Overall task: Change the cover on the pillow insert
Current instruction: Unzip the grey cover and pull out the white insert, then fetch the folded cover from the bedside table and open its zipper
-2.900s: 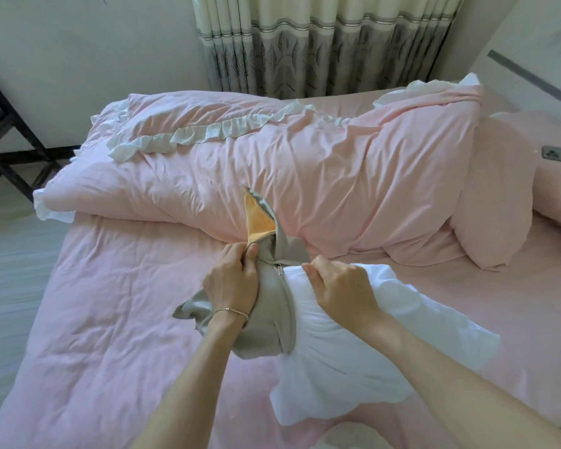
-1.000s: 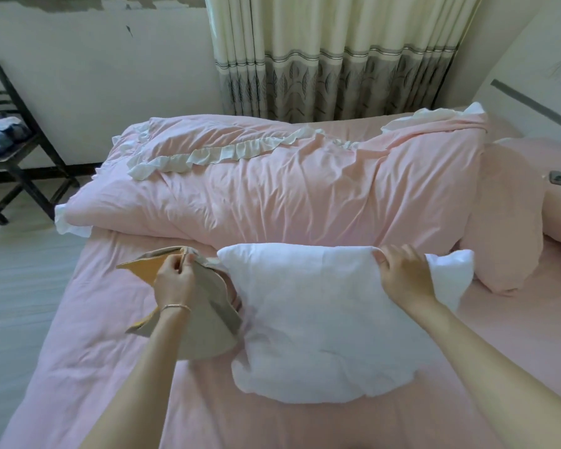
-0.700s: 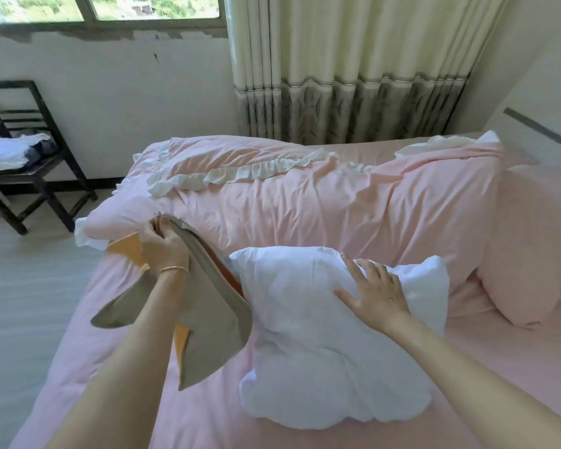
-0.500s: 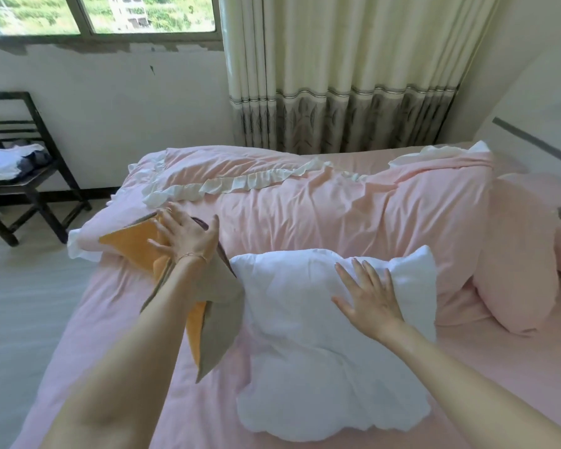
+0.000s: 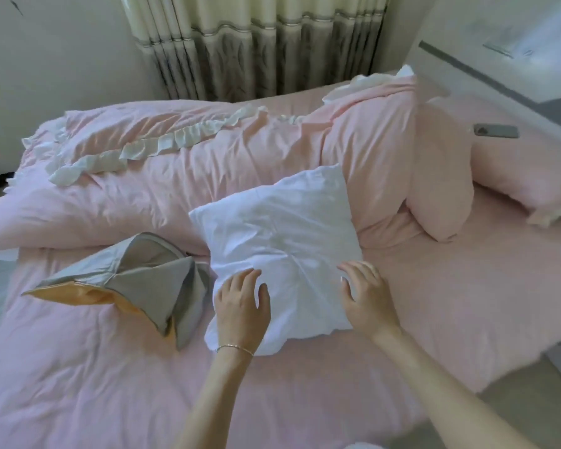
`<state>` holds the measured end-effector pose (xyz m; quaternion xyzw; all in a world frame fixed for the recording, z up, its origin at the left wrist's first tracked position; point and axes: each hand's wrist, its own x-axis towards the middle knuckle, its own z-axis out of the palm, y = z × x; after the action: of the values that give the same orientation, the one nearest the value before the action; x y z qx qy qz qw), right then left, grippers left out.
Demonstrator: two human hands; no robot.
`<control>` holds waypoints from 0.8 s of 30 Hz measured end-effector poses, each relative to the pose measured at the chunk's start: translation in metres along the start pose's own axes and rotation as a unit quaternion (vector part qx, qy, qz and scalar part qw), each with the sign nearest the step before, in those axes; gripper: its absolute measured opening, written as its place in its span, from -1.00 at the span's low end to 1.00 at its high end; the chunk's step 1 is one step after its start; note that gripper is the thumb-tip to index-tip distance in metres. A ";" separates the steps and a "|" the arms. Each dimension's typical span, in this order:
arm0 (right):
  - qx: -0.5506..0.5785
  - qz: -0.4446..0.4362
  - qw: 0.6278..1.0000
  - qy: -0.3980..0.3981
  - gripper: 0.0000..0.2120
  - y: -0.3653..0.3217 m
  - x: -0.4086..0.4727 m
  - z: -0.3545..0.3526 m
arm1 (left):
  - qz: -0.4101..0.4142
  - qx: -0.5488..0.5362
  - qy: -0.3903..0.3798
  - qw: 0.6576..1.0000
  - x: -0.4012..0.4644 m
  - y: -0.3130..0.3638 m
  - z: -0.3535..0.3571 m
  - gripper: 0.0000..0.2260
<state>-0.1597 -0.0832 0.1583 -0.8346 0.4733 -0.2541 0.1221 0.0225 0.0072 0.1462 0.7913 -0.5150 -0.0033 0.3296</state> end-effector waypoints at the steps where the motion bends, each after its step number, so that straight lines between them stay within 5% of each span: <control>1: 0.001 0.019 1.000 0.011 -0.64 0.010 -0.014 -0.004 | 0.006 0.008 -0.011 1.000 -0.010 0.006 0.004 -0.66; 13: -0.005 0.314 0.949 0.033 -0.58 0.158 -0.239 -0.101 | 0.052 0.020 -0.240 0.969 -0.145 0.134 0.083 -0.72; 24: -0.027 0.537 0.835 0.115 -0.68 0.345 -0.394 -0.241 | 0.194 -0.047 -0.428 0.881 -0.222 0.408 0.240 -0.64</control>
<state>-0.7072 0.0816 0.0858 -0.4171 0.8644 -0.2301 0.1609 -0.4958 -0.0388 0.0987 0.5805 -0.7485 -0.3020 0.1075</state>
